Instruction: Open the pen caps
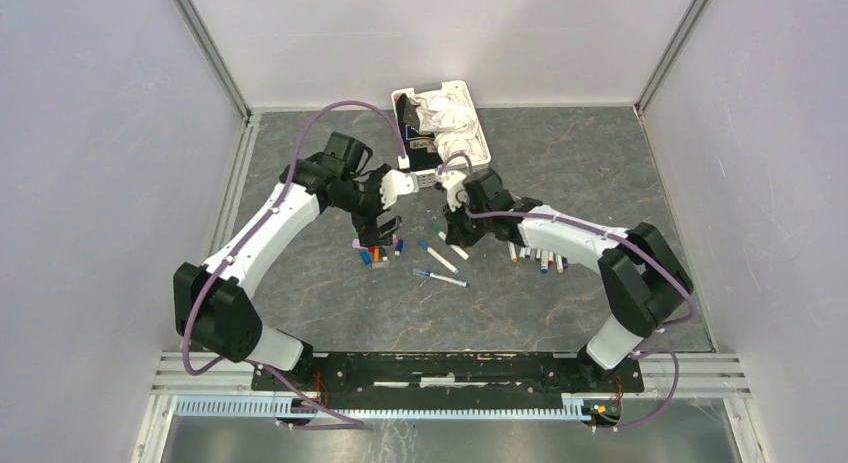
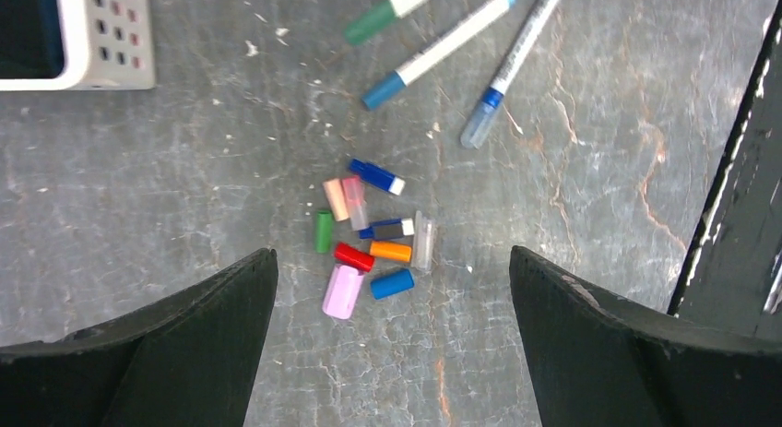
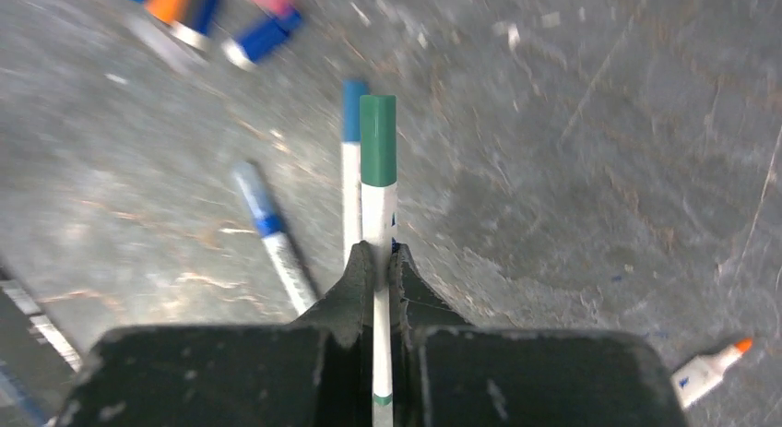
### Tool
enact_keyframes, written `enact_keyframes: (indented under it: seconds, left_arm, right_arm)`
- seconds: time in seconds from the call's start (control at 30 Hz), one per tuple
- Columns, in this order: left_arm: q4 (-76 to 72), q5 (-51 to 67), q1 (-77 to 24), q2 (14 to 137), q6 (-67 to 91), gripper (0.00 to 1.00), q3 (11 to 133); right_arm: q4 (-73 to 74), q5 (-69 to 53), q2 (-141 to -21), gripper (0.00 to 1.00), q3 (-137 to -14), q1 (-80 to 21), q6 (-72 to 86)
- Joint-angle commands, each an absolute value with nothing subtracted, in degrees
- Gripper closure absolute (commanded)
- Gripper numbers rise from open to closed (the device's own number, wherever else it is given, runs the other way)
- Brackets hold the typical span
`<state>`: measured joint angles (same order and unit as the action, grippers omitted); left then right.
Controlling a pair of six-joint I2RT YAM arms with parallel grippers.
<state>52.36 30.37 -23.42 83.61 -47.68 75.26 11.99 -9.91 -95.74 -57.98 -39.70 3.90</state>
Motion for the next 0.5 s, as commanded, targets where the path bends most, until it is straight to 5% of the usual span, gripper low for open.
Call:
enact_keyframes:
  seconds: [0.0,0.47]
  left_arm:
    - [52.82,31.42,-24.92,81.3,-56.69,0.0,72.47]
    - [51.31,27.28,-32.78,81.15,-63.98,0.07,68.9]
  right_arm:
    - [10.92,-29.3,-91.75,1.0,-63.16,-36.82,6.85]
    - [11.33,-60.36,-99.58,1.0,-67.44,-36.98,10.02]
